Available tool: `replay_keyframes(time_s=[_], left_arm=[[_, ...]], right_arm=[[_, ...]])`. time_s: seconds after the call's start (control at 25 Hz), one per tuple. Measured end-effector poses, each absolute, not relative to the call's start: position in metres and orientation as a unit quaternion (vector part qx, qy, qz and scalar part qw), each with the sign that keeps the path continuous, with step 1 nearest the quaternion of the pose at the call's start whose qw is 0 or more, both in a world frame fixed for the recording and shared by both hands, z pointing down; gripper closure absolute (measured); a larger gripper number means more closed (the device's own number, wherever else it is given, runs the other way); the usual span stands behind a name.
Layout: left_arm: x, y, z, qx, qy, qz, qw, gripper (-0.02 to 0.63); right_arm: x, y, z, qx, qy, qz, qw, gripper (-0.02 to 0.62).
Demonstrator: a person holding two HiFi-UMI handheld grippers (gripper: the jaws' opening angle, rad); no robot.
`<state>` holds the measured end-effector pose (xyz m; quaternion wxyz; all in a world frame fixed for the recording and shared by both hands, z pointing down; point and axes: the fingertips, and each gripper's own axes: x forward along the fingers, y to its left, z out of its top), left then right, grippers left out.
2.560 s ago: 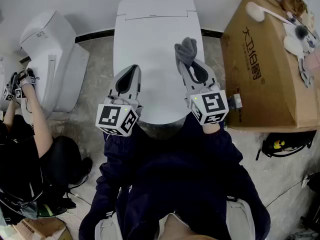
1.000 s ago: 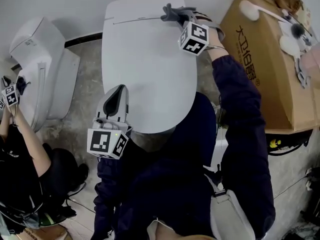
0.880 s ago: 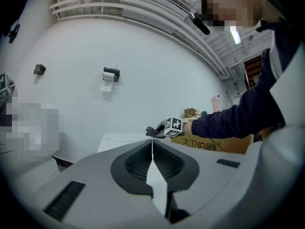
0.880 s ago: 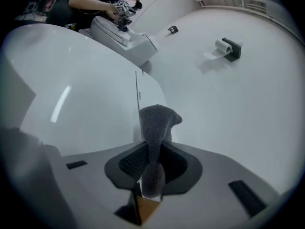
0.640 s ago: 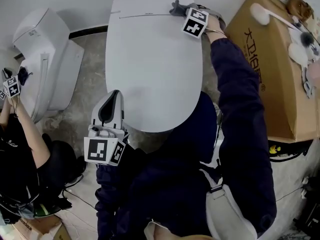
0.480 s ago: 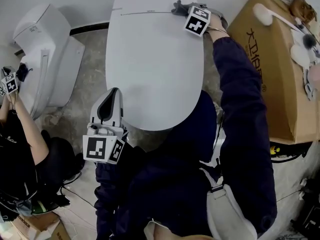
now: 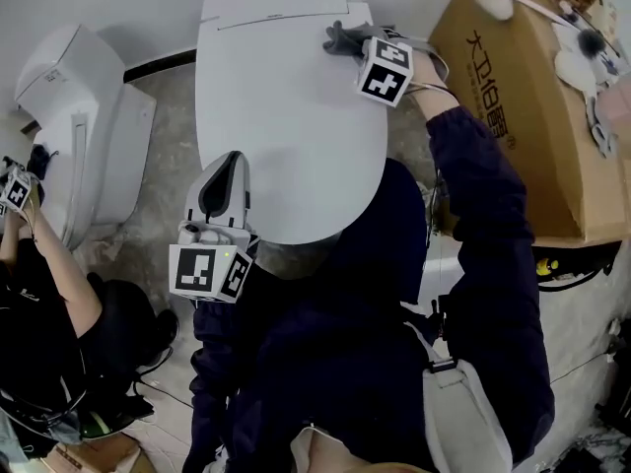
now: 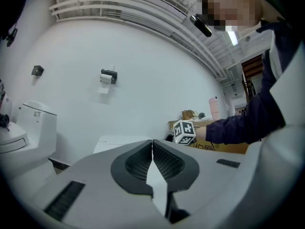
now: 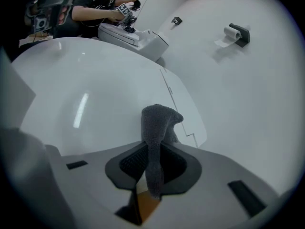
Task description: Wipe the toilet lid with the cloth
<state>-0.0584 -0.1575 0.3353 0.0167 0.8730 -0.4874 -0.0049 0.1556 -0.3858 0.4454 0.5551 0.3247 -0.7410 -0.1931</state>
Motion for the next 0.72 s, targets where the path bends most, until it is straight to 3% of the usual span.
replay_keyframes(time_s=[0.72], left_arm=[[-0.032, -0.176, 0.327, 0.897, -0.44, -0.036, 0.017, 0.589]], right_arm=[[0.136, -0.112, 0.464, 0.271, -0.756, -0.153, 0.576, 0.52]])
